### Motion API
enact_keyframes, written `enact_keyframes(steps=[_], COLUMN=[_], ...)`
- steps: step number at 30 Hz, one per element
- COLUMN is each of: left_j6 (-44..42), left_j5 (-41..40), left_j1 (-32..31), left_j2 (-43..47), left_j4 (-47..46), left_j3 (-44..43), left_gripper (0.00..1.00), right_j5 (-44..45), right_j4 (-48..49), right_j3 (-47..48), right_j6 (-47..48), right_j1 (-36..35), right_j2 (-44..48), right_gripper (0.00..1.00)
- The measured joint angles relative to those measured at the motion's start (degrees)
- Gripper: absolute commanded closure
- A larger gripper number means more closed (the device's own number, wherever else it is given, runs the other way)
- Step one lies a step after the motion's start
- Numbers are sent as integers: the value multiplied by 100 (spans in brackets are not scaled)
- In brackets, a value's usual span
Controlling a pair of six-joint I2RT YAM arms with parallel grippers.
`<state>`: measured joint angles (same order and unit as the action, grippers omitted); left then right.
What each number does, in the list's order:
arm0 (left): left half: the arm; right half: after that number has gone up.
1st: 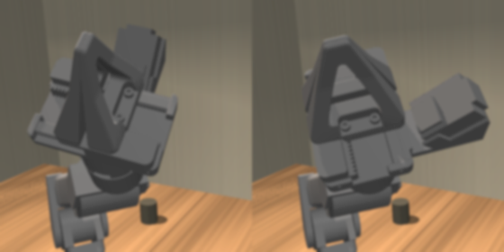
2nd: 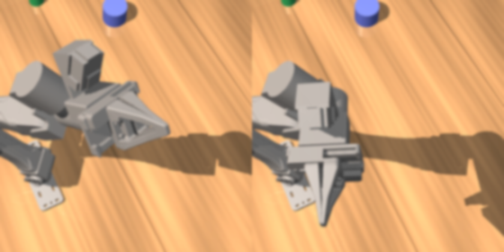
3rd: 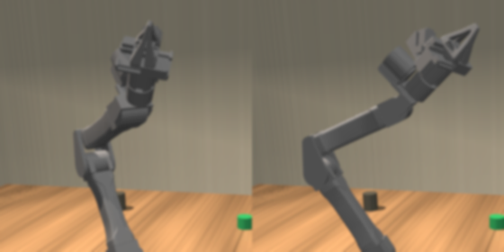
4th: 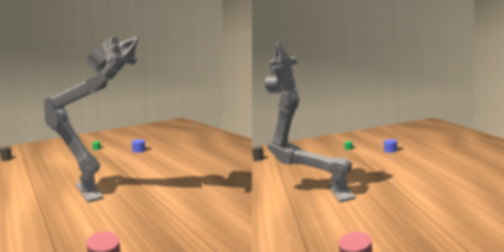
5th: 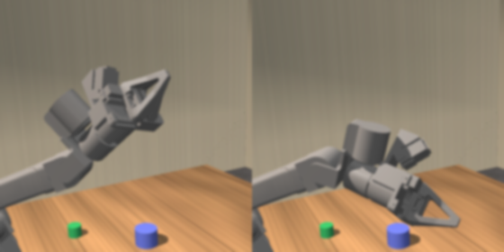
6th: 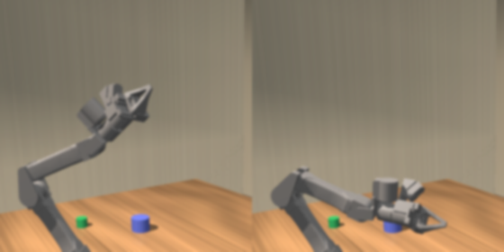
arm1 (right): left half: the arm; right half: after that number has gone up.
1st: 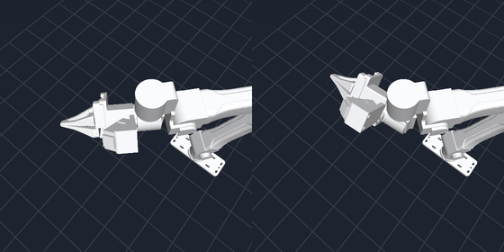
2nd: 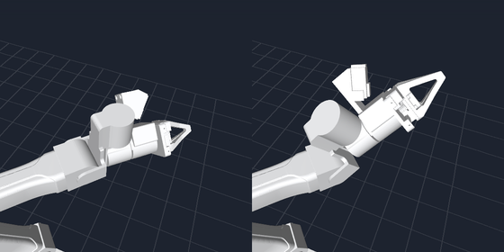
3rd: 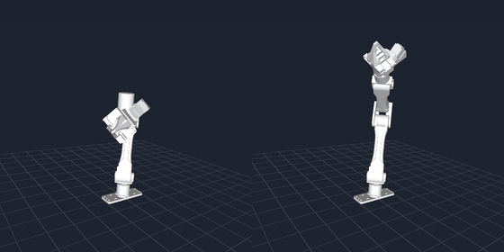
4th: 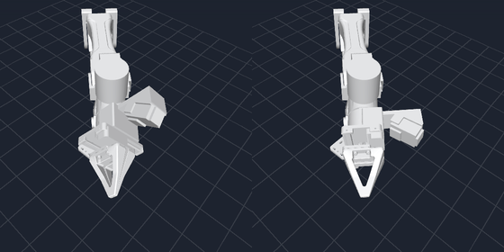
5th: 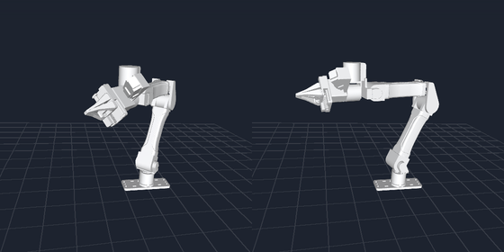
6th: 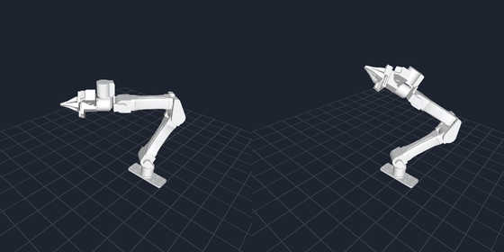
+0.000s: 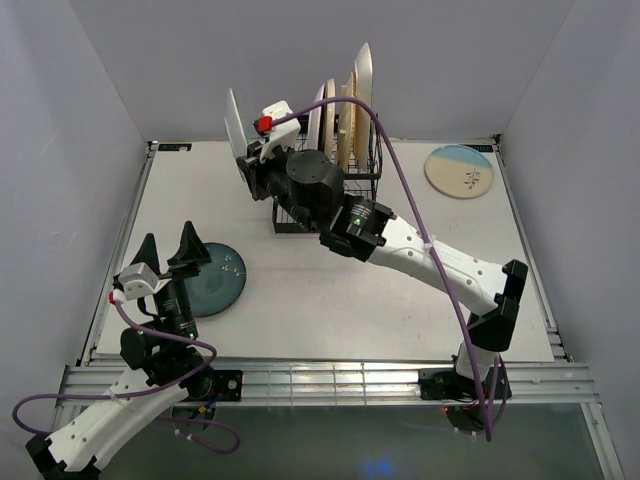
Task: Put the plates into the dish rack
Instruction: Insert the plate into the dish rack.
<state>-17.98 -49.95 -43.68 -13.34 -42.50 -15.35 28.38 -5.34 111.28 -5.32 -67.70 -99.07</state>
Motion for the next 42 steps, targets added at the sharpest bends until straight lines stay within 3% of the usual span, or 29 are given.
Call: enact_keyframes(steps=[17, 42], left_j6=[0, 0], left_j5=[0, 0], left_j1=[2, 2], left_j2=[-85, -131], left_j4=[-2, -2], left_j3=[0, 0], left_gripper=[5, 5], right_j5=[306, 483], right_j4=[1084, 2177], right_j3=[302, -1397], right_j6=[640, 111], right_j1=[741, 1631], right_j2=[-667, -466], right_gripper=[92, 92])
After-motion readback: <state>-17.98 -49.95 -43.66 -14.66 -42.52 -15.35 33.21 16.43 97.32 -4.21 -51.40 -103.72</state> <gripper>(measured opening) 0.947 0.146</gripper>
